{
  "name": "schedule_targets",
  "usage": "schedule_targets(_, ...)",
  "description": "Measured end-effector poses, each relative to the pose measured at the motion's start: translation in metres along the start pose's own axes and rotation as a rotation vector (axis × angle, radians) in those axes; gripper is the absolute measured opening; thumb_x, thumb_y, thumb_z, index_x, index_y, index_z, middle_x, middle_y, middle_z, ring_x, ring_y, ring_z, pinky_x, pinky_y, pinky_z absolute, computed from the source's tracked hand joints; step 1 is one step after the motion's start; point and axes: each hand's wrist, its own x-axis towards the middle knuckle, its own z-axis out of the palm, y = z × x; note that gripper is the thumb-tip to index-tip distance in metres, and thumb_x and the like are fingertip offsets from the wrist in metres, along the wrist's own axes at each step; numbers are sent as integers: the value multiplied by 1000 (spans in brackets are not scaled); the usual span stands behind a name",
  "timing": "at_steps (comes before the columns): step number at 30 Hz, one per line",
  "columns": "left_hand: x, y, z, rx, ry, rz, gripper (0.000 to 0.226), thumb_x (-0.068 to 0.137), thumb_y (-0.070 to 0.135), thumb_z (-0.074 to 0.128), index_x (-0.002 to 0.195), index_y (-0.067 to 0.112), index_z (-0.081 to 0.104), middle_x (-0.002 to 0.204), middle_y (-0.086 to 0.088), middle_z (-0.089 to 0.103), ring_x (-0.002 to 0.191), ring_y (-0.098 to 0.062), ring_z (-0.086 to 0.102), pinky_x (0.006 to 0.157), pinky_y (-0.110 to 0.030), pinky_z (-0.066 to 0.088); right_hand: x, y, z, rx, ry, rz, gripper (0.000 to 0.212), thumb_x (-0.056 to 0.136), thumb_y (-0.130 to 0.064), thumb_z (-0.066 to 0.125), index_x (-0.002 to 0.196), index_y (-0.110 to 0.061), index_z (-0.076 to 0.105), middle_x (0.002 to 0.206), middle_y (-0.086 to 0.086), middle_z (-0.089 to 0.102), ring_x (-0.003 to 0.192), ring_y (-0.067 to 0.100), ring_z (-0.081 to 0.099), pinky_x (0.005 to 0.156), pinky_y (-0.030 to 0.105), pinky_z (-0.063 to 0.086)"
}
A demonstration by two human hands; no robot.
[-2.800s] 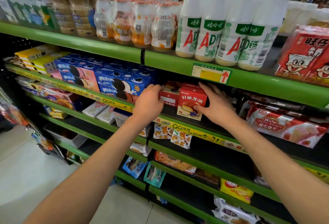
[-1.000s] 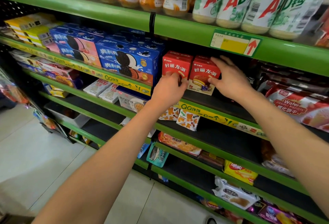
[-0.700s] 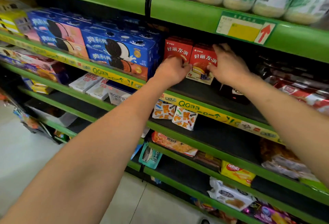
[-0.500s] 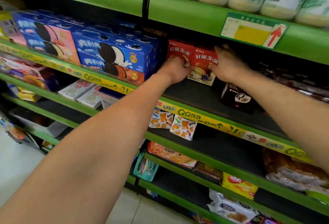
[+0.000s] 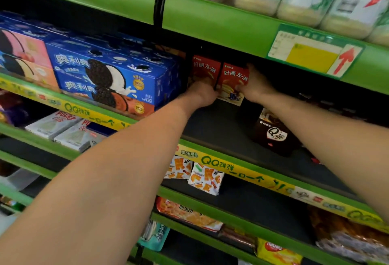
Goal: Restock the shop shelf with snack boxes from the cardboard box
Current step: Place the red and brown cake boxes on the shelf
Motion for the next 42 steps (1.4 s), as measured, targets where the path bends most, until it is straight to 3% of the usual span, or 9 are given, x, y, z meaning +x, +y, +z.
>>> schedule_targets(9,20,5,-1,97,-67,46,31,99,28,48,124,19,64,129,-9,62,116,-27,58,96,-32,47,16,2,-1,43,-26,122,63,85,-14,75,139,-2,44,138,18,53,126,31,52,98,30,40)
schedule_targets(12,19,9,-2,144,-94,43,33,98,29,49,128,20,61,133,-8,60,120,-27,56,103,-36,45,16,4,1,82,-53,107,59,88,-15,72,140,-3,45,138,18,53,126,31,52,100,30,40)
schedule_targets(24,-8,11,-13,258,-269,8,49,96,33,53,142,17,45,143,-9,50,125,-27,50,95,-34,42,-5,-2,-13,34,-140,29,55,91,-12,67,142,-7,45,140,17,52,128,31,50,101,30,39)
schedule_targets(26,-18,16,-14,274,-287,15,49,95,33,54,140,14,47,142,-10,51,120,-27,52,92,-32,41,-15,-2,-22,33,-140,2,49,92,-13,66,138,-7,50,136,16,56,121,29,55,94,28,40)
schedule_targets(29,-34,23,-13,203,-295,54,43,95,27,54,134,9,52,137,-12,54,114,-26,54,85,-26,38,-38,8,-39,-58,-172,12,41,95,-37,62,126,-9,60,122,11,64,96,21,57,71,24,40)
schedule_targets(33,-65,37,-11,0,-307,73,32,102,24,46,120,2,61,125,-15,61,111,-27,56,78,-21,36,-69,34,-53,-226,-208,82,67,94,-58,50,143,-12,46,148,13,47,129,28,50,98,33,42)
schedule_targets(35,-83,48,-8,-63,-314,55,44,105,32,40,132,1,55,137,-18,54,123,-29,51,90,-22,36,-84,38,-56,-243,-215,115,66,95,-61,44,142,-15,47,147,11,49,130,29,49,96,33,42)
schedule_targets(39,-108,68,-6,-167,-354,-9,61,104,48,33,137,0,53,140,-17,54,127,-28,51,94,-27,38,-104,29,-52,-208,-244,21,52,101,-48,39,143,-18,46,147,11,49,132,30,48,103,34,41)
schedule_targets(42,-118,73,-9,-247,-358,-33,61,103,49,35,137,1,54,140,-16,55,127,-28,52,95,-26,38,-110,25,-53,74,-196,-16,43,103,-31,45,145,-26,45,149,6,47,136,25,45,102,27,35)
